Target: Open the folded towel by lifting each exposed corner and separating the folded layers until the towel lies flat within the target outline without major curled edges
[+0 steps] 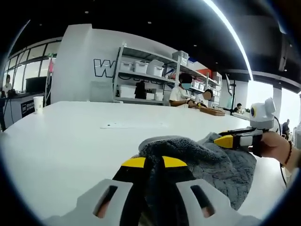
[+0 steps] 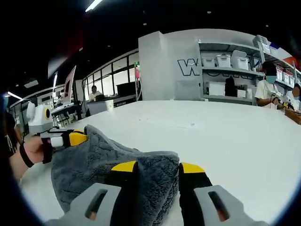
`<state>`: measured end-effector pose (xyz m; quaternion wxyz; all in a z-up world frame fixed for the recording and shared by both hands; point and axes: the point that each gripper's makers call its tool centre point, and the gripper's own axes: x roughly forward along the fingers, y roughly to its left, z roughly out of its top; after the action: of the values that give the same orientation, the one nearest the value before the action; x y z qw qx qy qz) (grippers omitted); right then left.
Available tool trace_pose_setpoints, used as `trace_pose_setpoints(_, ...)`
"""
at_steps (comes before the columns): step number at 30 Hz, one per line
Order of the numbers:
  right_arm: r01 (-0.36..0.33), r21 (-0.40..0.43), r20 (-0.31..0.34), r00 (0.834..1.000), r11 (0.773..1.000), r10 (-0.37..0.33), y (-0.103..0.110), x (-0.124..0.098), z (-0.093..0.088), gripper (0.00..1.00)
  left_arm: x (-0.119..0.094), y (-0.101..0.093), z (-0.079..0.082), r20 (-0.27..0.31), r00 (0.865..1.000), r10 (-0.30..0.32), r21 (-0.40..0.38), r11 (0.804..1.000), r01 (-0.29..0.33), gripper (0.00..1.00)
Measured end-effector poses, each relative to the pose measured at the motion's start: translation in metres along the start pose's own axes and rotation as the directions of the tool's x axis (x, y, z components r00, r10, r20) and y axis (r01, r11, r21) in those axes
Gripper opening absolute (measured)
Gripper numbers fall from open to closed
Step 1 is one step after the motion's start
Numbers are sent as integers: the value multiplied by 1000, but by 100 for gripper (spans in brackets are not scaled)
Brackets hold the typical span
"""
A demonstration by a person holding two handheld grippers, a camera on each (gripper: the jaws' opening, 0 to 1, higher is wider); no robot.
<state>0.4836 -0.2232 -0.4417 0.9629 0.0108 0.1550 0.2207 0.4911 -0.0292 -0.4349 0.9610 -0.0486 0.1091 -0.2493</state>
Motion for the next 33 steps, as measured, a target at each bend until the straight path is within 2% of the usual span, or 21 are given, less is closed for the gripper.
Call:
trace_pose_setpoints(2, 0, -2, -9, 1000, 1000, 0, 0, 0, -2, 27, 0, 0, 0, 1, 1000, 0, -3, 1000, 0, 10)
trace_pose_setpoints(6, 12, 10, 2, 1000, 1000, -12, -2, -1, 0, 17, 0, 1, 0, 0, 1000, 2, 0, 1000, -2, 10)
trace_pose_setpoints(12, 14, 19, 3, 1000, 1000, -14, -3, -3, -3, 11, 0, 3, -1, 7, 1000, 2, -15, 1000, -2, 9)
trace_pose_setpoints(16, 4, 28, 7, 1000, 1000, -4, -3, -3, -3, 4, 0, 4, 0, 12, 1000, 6, -46, 999, -5, 8)
trace_pose_setpoints(24, 6, 12, 21, 1000, 1000, -6, -5, -6, 0, 0, -2, 3, -1, 10, 1000, -1, -50, 999, 1, 5)
trace_pose_setpoints(27, 3, -21, 30, 1000, 1000, -3, -4, -7, 3, 0, -2, 5, -1, 12, 1000, -4, -75, 997, 5, 5)
trace_pose_setpoints(30, 5, 13, 47, 999, 1000, -6, -6, -8, 7, 0, -2, 5, -2, 11, 1000, -11, -87, 996, 12, 4)
trace_pose_setpoints(33, 4, 17, 47, 999, 1000, -5, -5, -9, 7, 0, -4, 4, -2, 5, 1000, -5, -62, 998, 5, 4)
